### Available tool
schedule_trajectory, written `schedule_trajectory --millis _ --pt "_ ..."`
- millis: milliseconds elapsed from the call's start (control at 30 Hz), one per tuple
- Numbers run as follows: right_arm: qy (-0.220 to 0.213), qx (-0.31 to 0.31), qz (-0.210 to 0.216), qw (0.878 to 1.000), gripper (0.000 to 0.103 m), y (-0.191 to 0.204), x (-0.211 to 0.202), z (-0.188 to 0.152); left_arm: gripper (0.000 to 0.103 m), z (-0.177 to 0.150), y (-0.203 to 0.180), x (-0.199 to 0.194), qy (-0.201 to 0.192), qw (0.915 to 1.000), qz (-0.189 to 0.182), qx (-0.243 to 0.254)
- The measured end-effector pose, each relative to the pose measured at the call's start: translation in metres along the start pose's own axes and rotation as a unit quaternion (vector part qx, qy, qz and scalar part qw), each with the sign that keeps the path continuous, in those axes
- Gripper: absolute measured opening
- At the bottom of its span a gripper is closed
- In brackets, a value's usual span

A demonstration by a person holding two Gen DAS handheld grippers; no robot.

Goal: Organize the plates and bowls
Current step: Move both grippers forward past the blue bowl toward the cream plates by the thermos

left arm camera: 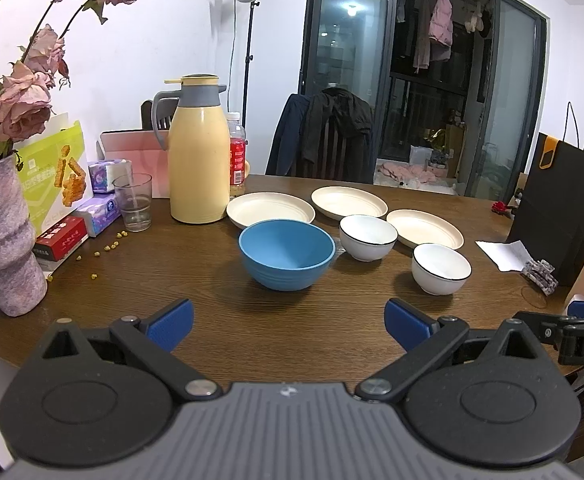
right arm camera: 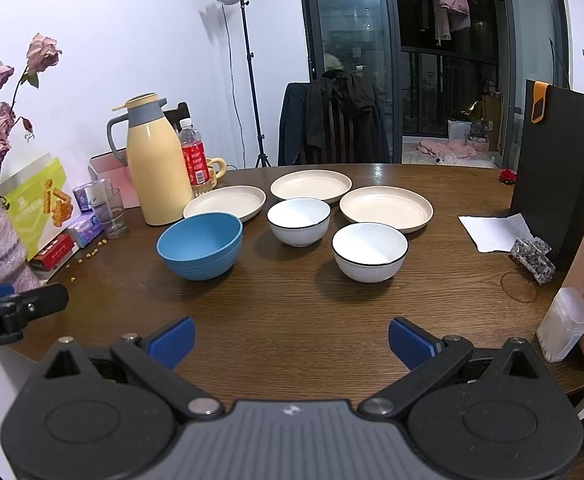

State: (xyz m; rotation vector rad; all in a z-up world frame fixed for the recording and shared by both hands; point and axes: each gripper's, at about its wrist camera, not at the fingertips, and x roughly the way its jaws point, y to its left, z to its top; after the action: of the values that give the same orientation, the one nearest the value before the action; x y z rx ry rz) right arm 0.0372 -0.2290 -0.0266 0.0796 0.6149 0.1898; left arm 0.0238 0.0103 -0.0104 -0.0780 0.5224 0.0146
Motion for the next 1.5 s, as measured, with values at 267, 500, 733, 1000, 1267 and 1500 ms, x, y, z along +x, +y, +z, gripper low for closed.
schedule_trajectory --millis 267,500,733,1000,1267,1500 --pt "0.001 -0.005 0.006 1.0 0.103 0.014 0.005 0.003 0.103 0.006 0.021 0.002 -0.003 0.9999 0.007 -0.006" --pt "-0.002 -0.005 0.009 1.0 0.103 0.036 0.011 0.007 0.103 0.01 0.043 -0.003 -0.012 0.9998 0.015 -0.005" --pt "-0.004 0.009 0.008 1.0 0.103 0.064 0.022 0.011 0.103 0.013 0.075 -0.003 -0.016 0.9996 0.022 0.004" --pt "-0.004 0.034 -0.008 0.999 0.103 0.089 0.031 0.016 0.103 0.018 0.109 -0.002 -0.015 0.9996 0.016 0.015" --pt "0.009 0.05 -0.016 0.999 0.103 0.093 0.035 0.022 0.103 0.022 0.119 0.01 0.001 0.9999 0.003 0.015" --pt "0.027 0.059 -0.03 0.997 0.103 0.086 0.051 0.038 0.103 0.033 0.111 0.025 0.008 0.9999 0.0 0.012"
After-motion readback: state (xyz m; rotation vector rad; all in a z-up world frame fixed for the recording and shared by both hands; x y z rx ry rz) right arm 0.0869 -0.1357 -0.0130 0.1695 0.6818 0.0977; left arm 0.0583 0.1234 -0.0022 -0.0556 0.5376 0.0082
